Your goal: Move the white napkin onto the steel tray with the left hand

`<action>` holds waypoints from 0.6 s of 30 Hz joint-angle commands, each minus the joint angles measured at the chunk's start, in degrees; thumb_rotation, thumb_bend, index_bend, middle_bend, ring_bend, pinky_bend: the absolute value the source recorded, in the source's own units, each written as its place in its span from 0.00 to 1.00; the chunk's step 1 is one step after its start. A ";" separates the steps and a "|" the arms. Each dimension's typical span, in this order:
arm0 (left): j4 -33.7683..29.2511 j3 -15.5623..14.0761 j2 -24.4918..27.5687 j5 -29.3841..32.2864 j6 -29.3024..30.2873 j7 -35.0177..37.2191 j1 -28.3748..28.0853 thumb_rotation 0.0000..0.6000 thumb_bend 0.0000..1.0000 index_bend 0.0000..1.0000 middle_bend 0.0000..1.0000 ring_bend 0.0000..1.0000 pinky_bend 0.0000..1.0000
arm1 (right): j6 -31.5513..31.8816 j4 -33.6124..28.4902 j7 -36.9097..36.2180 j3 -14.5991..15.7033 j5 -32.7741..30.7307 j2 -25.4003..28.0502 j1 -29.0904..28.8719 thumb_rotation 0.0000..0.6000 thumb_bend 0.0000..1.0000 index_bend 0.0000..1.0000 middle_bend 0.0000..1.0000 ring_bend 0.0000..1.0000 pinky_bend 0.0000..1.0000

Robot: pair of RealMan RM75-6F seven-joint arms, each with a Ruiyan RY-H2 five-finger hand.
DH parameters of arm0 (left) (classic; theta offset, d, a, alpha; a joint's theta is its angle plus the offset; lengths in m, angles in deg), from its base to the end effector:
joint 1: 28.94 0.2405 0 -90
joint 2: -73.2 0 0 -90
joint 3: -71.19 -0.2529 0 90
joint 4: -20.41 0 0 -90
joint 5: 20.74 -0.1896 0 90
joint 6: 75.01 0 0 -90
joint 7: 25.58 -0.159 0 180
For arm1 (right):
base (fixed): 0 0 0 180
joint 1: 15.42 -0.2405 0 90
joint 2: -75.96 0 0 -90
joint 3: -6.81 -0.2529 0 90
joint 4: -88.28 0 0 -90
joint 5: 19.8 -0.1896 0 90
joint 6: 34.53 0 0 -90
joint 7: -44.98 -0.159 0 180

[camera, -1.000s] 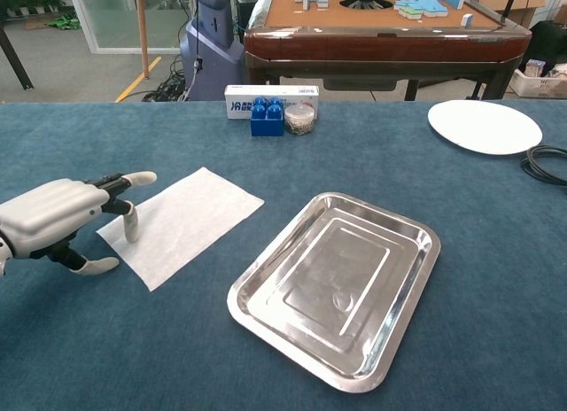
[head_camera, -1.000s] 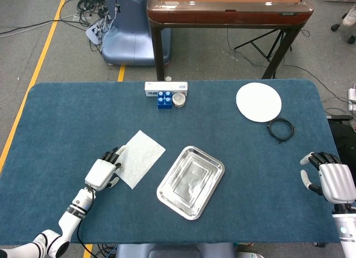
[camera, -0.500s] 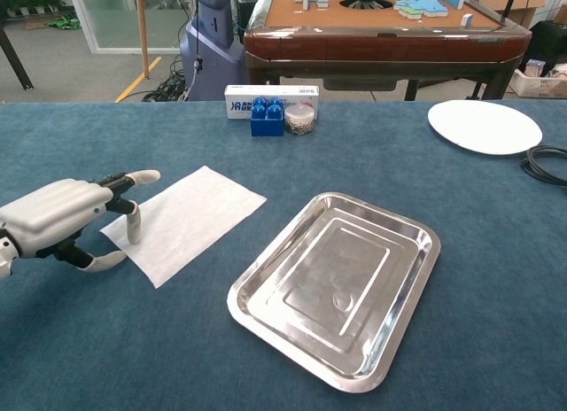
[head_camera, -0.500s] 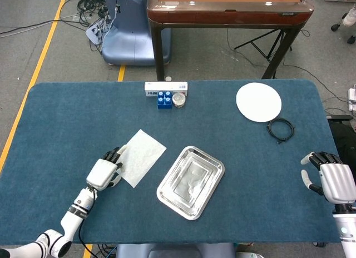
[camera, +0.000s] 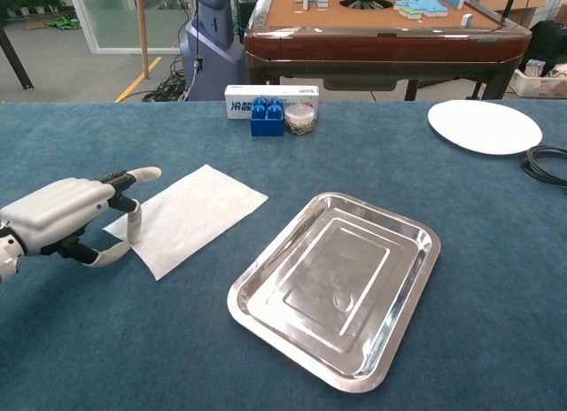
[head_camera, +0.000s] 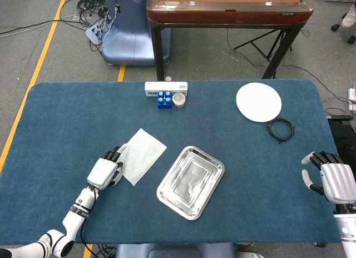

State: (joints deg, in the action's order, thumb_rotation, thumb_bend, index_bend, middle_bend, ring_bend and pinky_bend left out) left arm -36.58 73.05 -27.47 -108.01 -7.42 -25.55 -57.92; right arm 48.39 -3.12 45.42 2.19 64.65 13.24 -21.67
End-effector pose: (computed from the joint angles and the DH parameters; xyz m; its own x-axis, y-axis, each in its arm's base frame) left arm -0.2327 0.3043 -0.0303 0.4624 0.1498 0.8739 0.8398 -0.3903 -0.3774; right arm -0.3029 -0.2076 0.1867 0.4345 0.0042 0.9007 -0.9007 -0.0040 0.4345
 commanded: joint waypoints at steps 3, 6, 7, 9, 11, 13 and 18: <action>-0.78 0.26 0.34 0.36 0.03 0.98 0.07 1.00 0.43 0.58 0.00 0.00 0.15 | 0.10 0.02 -0.12 -0.05 -0.02 0.04 0.05 1.00 0.43 0.45 0.40 0.29 0.29; -2.44 0.83 1.04 1.09 -0.15 2.27 0.13 1.00 0.44 0.58 0.00 0.00 0.15 | 0.14 0.03 -0.17 -0.07 -0.04 0.06 0.07 1.00 0.43 0.45 0.40 0.29 0.29; -3.20 1.07 1.38 1.40 -0.30 2.56 0.11 1.00 0.45 0.58 0.00 0.00 0.15 | 0.14 0.02 -0.18 -0.08 -0.05 0.06 0.07 1.00 0.43 0.45 0.40 0.29 0.29; -5.22 1.76 2.26 2.16 -0.48 2.49 0.05 1.00 0.46 0.59 0.00 0.00 0.15 | 0.10 0.03 -0.17 -0.08 -0.05 0.04 0.06 1.00 0.43 0.45 0.40 0.29 0.29; -7.37 2.49 3.02 3.01 -0.60 2.07 0.04 1.00 0.47 0.60 0.00 0.00 0.15 | 0.06 0.05 -0.12 -0.06 -0.06 0.01 0.05 1.00 0.43 0.45 0.40 0.29 0.29; -10.47 3.29 4.09 4.20 -0.94 1.31 0.08 1.00 0.48 0.61 0.00 0.00 0.15 | 0.00 0.06 -0.04 -0.04 -0.05 -0.03 0.03 1.00 0.43 0.45 0.40 0.29 0.28; -17.84 4.63 6.45 6.33 -1.11 -1.74 0.21 1.00 0.50 0.61 0.00 0.00 0.15 | -0.07 0.08 0.07 -0.04 -0.07 -0.10 -0.01 1.00 0.43 0.45 0.40 0.29 0.28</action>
State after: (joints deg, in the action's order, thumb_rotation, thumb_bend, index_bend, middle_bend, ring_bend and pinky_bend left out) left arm -51.19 76.71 -22.51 -103.04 -8.36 -25.54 -57.81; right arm 48.32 -3.04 45.49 2.15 64.57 13.13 -21.68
